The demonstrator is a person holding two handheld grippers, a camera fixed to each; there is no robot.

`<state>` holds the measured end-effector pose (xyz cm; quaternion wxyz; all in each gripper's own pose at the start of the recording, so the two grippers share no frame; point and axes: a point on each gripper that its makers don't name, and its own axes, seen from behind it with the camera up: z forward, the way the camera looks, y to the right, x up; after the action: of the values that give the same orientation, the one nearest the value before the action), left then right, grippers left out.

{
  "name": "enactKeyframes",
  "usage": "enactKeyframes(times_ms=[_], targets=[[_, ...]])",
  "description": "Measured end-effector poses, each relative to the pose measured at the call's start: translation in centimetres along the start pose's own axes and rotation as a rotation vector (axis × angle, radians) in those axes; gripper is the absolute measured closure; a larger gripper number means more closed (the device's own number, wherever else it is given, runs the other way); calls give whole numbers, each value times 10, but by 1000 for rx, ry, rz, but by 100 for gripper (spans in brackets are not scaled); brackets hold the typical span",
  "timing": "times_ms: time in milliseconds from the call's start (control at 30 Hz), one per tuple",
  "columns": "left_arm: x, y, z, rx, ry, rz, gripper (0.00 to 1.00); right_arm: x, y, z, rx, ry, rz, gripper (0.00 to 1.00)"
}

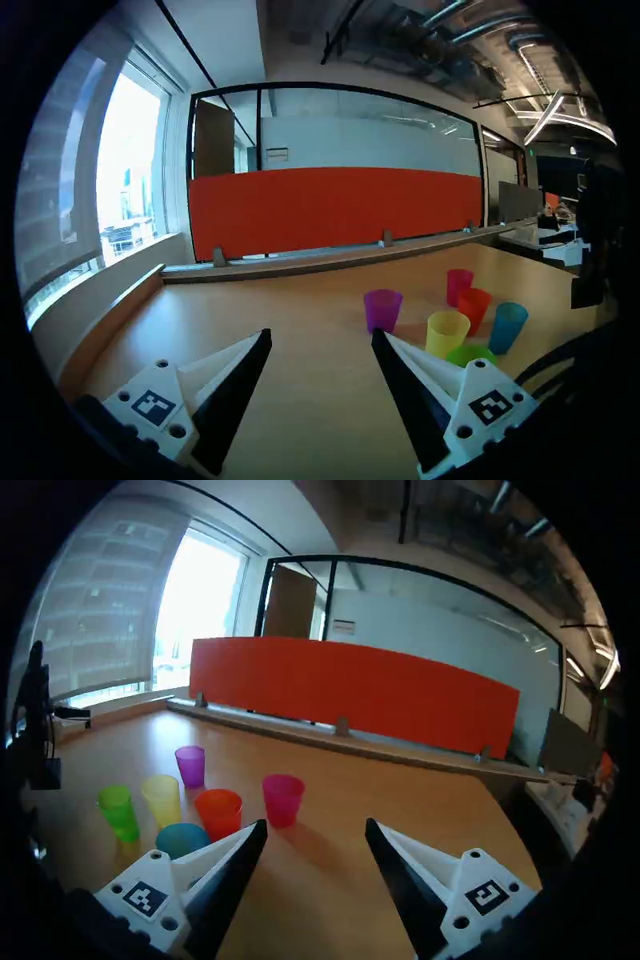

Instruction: Pour water

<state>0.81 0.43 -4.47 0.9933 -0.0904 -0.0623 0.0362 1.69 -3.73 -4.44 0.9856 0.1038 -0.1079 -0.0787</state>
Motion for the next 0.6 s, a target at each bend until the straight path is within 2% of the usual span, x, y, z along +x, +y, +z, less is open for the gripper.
enactKeyframes(times_ms=[167, 400, 600], targets=[[11, 0, 1, 25, 55, -14, 7, 8, 5, 2, -41, 52, 29, 5], [19, -2, 3, 51, 100, -45, 7, 23, 16, 3, -93, 136, 78, 5], [31, -4, 1, 80, 142, -39, 7, 32, 27, 2, -145, 196, 123, 5]])
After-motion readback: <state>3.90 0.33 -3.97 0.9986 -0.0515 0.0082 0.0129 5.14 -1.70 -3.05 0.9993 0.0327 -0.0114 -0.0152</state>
